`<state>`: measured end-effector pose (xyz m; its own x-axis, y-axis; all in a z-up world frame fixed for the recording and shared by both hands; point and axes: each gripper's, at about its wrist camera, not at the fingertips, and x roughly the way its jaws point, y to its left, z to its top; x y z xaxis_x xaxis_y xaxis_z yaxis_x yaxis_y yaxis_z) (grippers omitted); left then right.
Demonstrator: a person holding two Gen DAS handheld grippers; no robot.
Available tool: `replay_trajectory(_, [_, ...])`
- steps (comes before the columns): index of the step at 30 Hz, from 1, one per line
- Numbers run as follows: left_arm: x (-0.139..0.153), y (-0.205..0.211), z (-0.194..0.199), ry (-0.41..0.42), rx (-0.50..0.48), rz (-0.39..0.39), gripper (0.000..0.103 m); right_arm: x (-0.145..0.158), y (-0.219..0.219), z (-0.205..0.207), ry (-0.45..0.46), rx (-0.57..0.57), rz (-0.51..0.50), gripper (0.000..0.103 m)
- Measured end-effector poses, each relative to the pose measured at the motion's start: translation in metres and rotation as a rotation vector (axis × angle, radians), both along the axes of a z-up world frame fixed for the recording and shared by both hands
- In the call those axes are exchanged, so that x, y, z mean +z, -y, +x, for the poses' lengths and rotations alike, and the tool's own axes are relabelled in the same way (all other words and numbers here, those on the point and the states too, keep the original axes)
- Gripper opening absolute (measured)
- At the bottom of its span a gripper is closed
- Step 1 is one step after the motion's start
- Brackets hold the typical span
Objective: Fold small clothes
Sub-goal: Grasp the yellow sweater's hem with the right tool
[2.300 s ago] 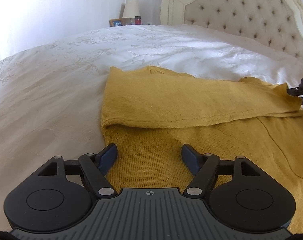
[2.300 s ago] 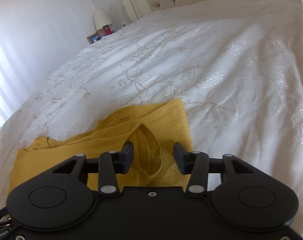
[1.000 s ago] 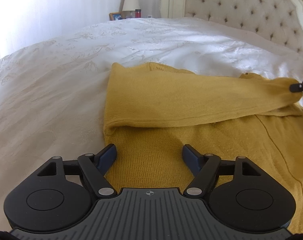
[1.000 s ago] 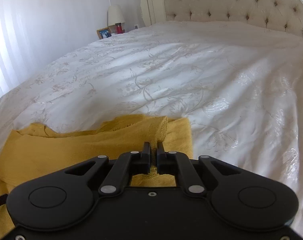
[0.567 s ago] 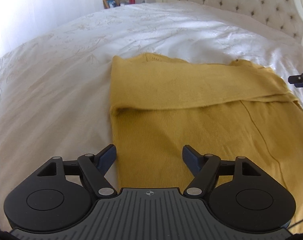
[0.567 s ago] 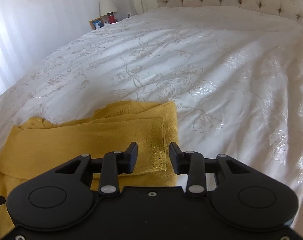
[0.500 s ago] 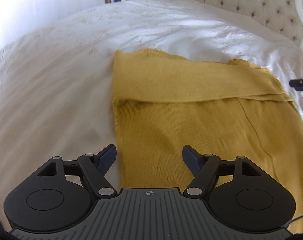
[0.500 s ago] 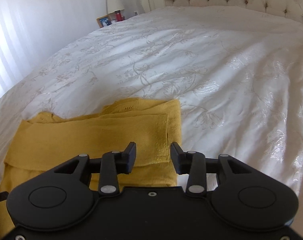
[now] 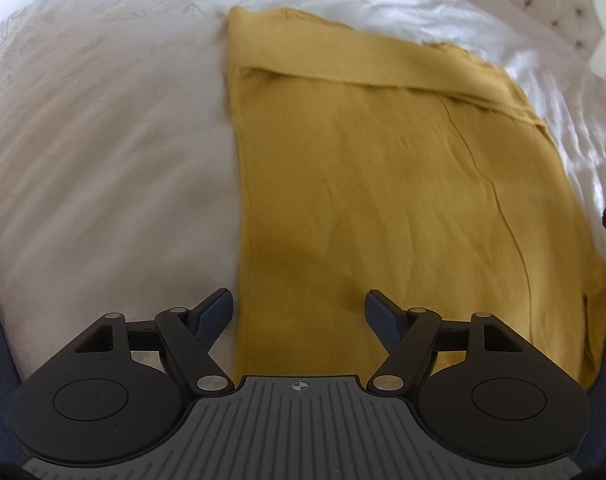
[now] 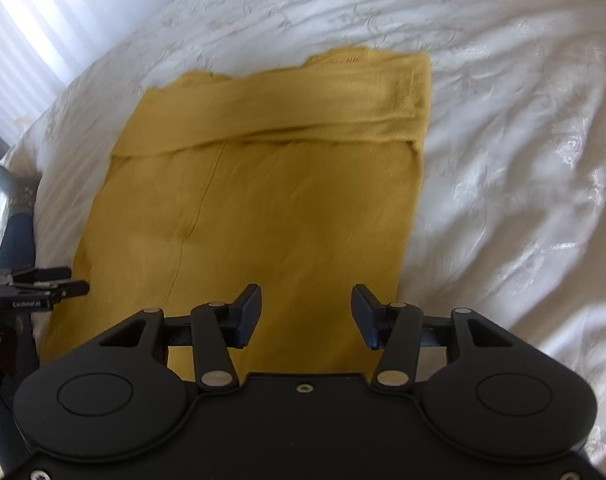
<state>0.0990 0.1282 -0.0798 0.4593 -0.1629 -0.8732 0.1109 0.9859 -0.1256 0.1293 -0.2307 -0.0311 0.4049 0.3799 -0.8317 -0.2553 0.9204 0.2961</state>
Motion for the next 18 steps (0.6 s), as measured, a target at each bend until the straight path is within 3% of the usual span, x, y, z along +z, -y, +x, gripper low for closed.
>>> replay_trajectory(10, [-0.005, 0.001, -0.032, -0.019, -0.044, 0.016, 0.072, -0.021, -0.057, -0.044, -0.085, 0.413, -0.223, 0.057])
replay_trajectory(14, [-0.004, -0.001, -0.043, -0.007, -0.025, -0.002, 0.072, -0.033, -0.072, -0.045, -0.132, 0.516, -0.298, 0.056])
replay_trajectory(15, [-0.004, -0.002, -0.045, -0.004, -0.022, -0.003, 0.072, -0.036, -0.075, -0.045, -0.15, 0.541, -0.309, 0.054])
replay_trajectory(18, [-0.002, -0.002, -0.046, 0.003, -0.013, -0.011, 0.072, -0.042, -0.08, -0.045, -0.17, 0.592, -0.352, 0.029])
